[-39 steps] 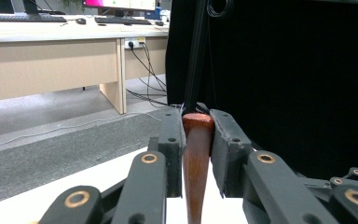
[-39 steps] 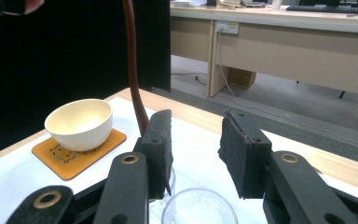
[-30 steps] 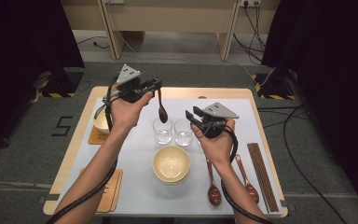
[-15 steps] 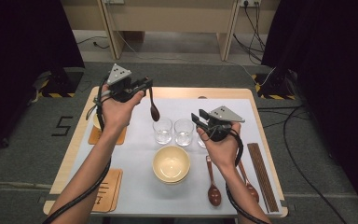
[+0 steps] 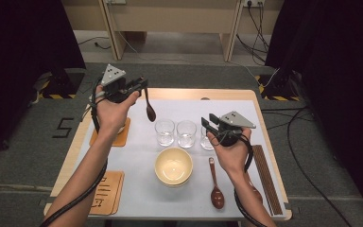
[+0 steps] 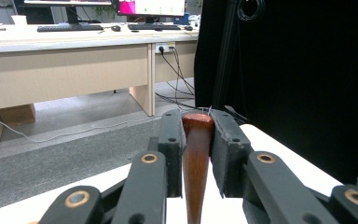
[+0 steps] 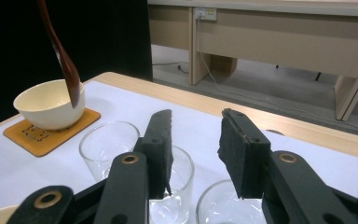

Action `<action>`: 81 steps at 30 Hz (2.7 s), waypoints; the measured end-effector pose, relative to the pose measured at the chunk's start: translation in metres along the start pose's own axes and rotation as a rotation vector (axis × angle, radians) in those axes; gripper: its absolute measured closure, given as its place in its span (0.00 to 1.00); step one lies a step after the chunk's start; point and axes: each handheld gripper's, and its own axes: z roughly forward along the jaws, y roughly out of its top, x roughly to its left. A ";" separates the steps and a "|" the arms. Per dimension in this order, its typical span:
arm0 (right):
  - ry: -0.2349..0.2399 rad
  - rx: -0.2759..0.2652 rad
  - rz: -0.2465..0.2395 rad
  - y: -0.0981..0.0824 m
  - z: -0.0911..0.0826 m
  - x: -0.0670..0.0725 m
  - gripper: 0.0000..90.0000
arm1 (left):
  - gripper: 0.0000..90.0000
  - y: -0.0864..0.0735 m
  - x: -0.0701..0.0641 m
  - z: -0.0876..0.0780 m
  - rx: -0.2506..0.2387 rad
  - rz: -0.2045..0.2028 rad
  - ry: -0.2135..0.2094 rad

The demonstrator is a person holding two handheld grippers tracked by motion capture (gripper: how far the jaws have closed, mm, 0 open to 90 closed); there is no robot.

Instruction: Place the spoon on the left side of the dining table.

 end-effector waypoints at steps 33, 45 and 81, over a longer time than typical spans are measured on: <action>-0.050 0.018 0.040 -0.035 -0.022 -0.023 0.69 | 0.83 -0.007 0.033 -0.021 -0.016 -0.003 0.098; -0.054 0.026 0.061 -0.050 -0.024 -0.025 0.69 | 0.83 -0.012 0.045 -0.027 -0.021 -0.001 0.145; -0.067 0.038 0.068 -0.056 -0.027 -0.028 0.68 | 0.83 -0.033 0.093 -0.021 0.022 -0.003 0.302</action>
